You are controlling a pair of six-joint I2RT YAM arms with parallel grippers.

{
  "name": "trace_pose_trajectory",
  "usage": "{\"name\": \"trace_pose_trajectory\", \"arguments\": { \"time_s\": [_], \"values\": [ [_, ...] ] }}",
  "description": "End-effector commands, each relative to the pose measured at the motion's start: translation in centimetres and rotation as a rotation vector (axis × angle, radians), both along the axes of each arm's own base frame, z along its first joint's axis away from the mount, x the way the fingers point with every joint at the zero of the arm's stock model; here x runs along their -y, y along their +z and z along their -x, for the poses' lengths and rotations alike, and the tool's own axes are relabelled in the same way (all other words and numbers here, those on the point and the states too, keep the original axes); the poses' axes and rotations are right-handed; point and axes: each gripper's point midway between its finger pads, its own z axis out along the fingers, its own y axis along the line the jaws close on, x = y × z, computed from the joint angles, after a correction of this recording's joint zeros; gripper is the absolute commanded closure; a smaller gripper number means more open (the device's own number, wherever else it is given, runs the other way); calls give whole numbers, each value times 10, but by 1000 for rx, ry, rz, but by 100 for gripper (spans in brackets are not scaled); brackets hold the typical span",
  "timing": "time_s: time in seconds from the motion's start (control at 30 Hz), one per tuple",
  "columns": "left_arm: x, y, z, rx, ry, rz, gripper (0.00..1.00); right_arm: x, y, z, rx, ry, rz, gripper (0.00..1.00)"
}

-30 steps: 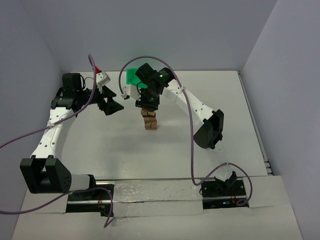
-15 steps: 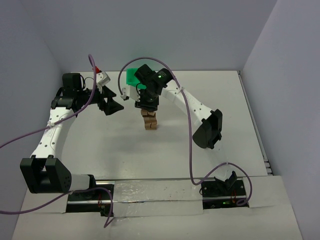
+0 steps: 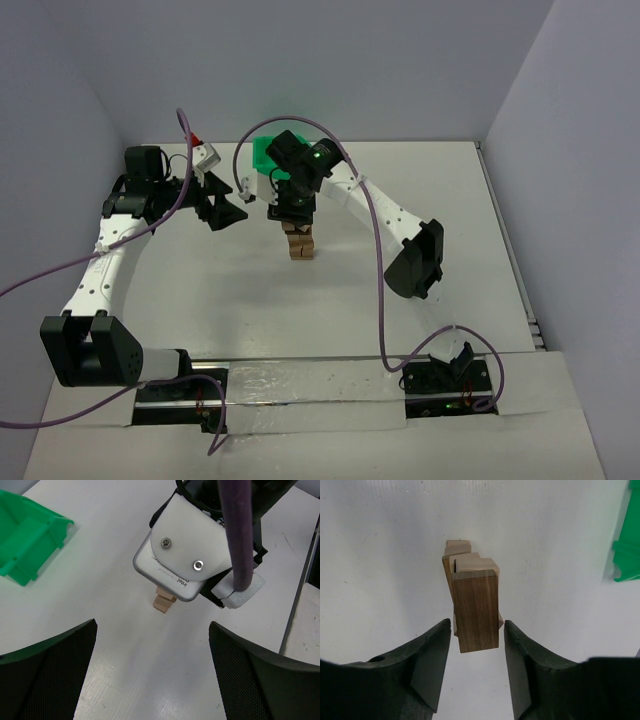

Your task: Build the wood block tower

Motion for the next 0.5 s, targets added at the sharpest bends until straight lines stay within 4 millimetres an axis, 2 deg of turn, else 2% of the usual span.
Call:
{"name": "trace_pose_trajectory", "arguments": {
  "time_s": [0.0,0.13,0.27,0.43,0.47],
  "values": [
    [1,14,-2,48,-21,22,1,-10,22,-4,57,-3,-57,42],
    [1,17,-2,52,-13,22,1,-10,34,-3,76,-5,-79,39],
    [0,24,-2,60,1,24,1,-7,59,3,110,-6,-121,38],
    [-4,34,-5,67,32,18,1,12,91,15,142,-21,-172,35],
    [-5,35,-5,65,39,15,1,18,99,18,148,-26,-185,32]
  ]
}}
